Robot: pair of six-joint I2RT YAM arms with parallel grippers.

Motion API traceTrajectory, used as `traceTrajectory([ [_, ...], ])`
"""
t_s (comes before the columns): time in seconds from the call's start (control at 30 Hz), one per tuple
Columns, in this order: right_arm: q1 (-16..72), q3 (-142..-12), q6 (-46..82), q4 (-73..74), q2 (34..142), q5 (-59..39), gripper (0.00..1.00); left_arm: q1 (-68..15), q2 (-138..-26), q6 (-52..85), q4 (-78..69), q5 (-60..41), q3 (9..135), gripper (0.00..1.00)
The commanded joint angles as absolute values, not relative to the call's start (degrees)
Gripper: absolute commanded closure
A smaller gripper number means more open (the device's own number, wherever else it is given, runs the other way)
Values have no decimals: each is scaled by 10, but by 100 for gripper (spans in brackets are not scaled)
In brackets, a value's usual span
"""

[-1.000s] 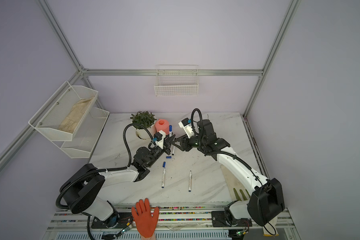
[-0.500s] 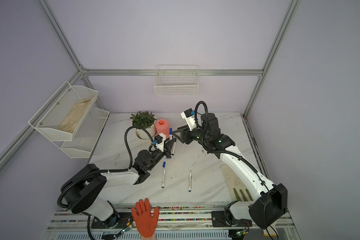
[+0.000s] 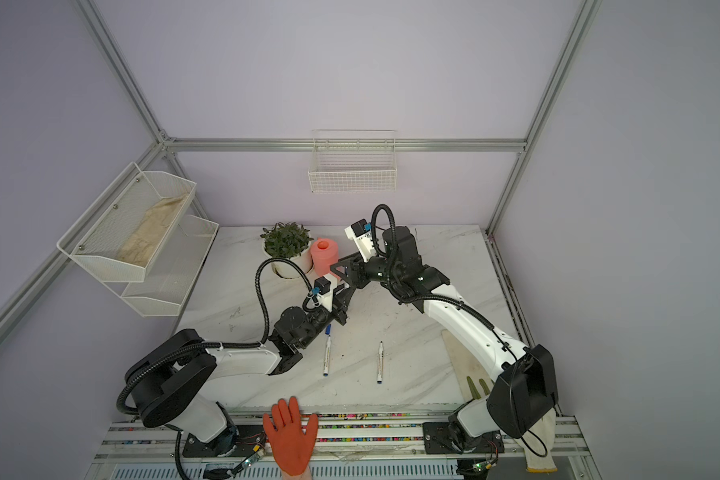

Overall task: Insert the pens into the pen caps
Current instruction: 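Lower the right gripper onto the blue cap top and push it down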

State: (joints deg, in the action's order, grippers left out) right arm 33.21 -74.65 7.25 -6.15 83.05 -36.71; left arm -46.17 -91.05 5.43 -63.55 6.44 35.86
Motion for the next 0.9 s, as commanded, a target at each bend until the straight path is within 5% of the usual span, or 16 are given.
traceTrajectory([
  [0.0,333,-746,71,-43,828,-364,60,-465,-915,64,-662,70,345,100],
  [0.27,333,-747,73,-45,839,-364,71,-467,-909,66,-661,70,341,100],
  [0.63,333,-711,77,-52,851,-369,100,-469,-876,56,-654,76,351,100],
  [0.87,346,-648,57,-116,867,-340,100,-443,-854,79,-712,90,400,100],
])
